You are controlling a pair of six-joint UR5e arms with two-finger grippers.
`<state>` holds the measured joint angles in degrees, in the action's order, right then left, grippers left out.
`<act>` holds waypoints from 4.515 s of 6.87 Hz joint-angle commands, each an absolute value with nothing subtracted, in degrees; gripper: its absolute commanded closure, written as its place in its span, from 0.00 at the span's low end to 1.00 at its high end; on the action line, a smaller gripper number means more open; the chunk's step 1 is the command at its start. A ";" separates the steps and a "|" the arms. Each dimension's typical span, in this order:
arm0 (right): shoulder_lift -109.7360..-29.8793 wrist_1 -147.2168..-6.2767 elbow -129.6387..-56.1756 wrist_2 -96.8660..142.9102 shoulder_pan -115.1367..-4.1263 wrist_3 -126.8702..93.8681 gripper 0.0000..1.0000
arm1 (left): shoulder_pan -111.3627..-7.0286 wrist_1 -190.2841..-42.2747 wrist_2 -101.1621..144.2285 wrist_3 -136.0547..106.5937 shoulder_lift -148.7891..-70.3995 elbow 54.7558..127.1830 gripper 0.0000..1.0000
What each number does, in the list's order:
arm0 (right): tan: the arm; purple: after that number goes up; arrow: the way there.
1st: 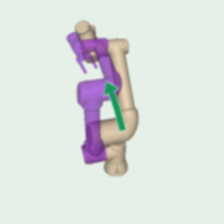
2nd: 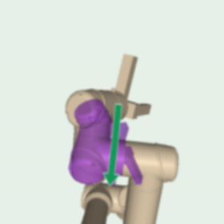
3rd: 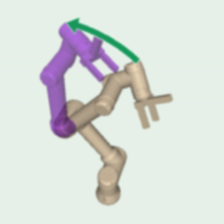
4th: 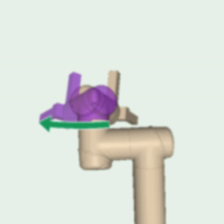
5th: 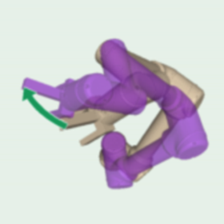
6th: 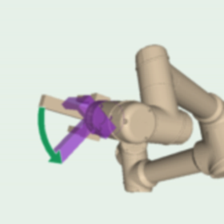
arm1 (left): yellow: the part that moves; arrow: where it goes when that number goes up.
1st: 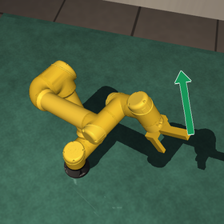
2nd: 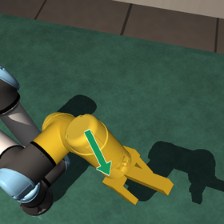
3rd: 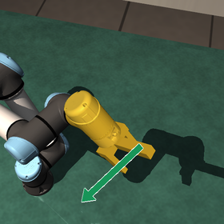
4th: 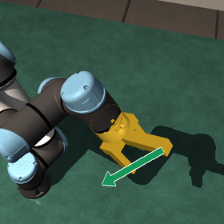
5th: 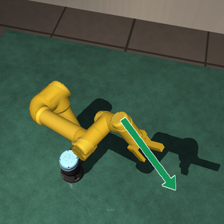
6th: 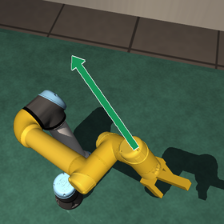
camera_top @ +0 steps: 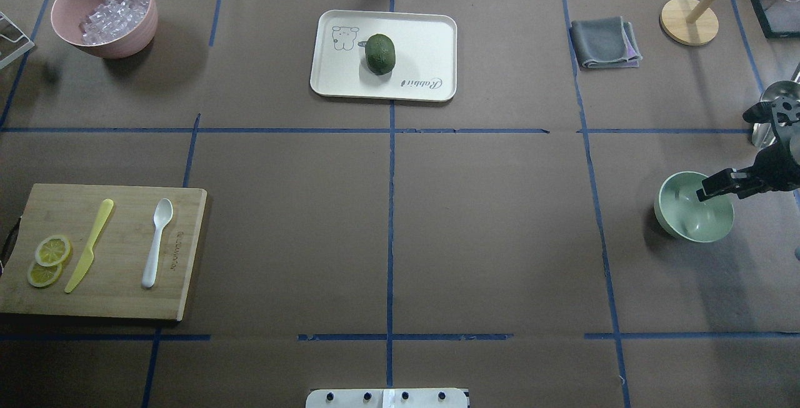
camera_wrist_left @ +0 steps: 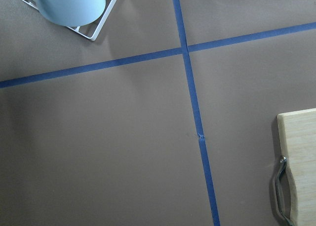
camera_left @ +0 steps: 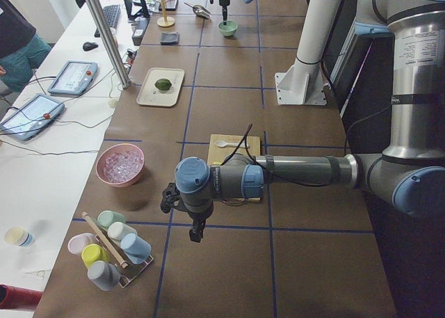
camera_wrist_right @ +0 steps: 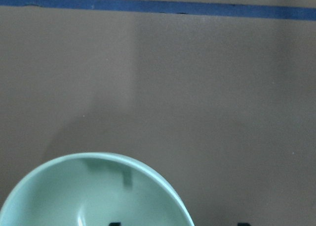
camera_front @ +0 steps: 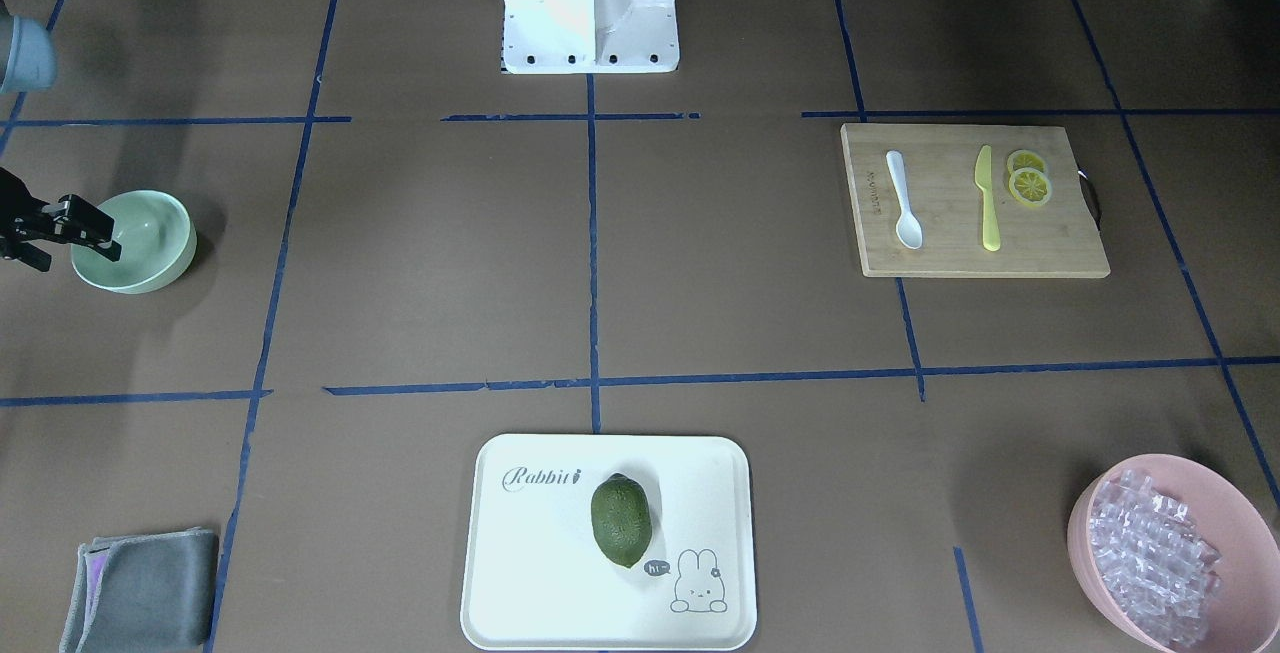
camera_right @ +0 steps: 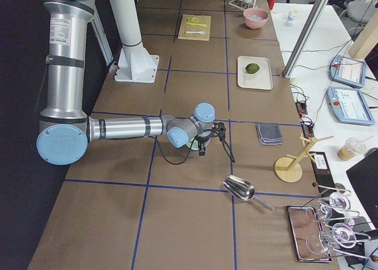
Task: Place spoon in bowl
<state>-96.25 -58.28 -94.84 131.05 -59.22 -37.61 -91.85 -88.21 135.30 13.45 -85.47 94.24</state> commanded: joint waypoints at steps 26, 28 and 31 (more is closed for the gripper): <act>-78.34 -92.37 -101.95 131.39 -70.70 -11.20 0.00 | -90.70 -88.24 135.78 10.46 -90.88 93.09 0.00; -89.42 -92.29 -102.04 134.54 -82.13 7.75 0.00 | -90.62 -88.51 135.79 10.28 -91.49 94.21 0.00; -99.49 -91.14 -105.36 133.52 -90.61 9.67 0.00 | -83.00 -90.77 135.79 -0.61 -92.19 99.20 0.00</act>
